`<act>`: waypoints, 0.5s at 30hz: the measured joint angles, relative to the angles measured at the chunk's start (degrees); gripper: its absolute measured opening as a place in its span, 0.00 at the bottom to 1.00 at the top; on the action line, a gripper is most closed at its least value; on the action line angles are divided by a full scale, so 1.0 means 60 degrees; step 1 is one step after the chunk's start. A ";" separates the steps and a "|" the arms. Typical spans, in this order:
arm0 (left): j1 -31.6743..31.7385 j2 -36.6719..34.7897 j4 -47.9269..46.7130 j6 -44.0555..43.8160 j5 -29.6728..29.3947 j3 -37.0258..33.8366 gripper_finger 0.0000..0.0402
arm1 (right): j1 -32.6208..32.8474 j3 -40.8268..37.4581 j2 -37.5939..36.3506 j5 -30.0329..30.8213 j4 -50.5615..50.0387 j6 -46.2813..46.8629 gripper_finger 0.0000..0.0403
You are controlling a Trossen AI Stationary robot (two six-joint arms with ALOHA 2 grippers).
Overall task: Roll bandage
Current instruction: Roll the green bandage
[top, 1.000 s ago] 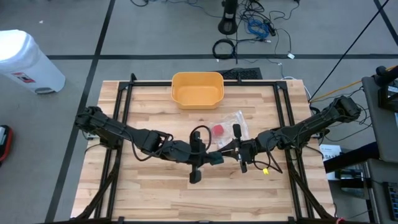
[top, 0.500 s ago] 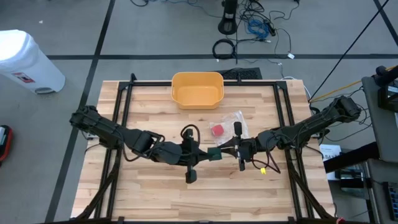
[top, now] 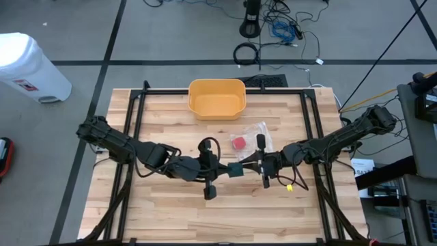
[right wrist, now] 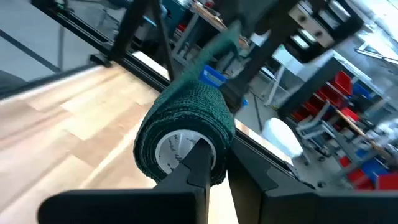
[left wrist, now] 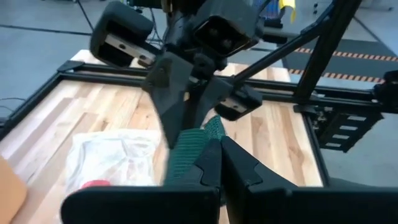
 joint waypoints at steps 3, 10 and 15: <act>0.0000 0.0000 -0.0035 0.0055 -0.0217 0.0000 0.00 | 0.0004 0.0000 0.0000 -0.0391 0.0080 -0.0006 0.08; 0.0025 0.0000 0.0002 0.0260 -0.0378 0.0000 0.00 | 0.0001 0.0000 0.0000 -0.0586 0.0159 -0.0002 0.08; 0.0079 0.0179 0.0099 0.0288 -0.0403 0.0001 0.00 | 0.0001 0.0000 0.0000 -0.0619 0.0175 -0.0006 0.08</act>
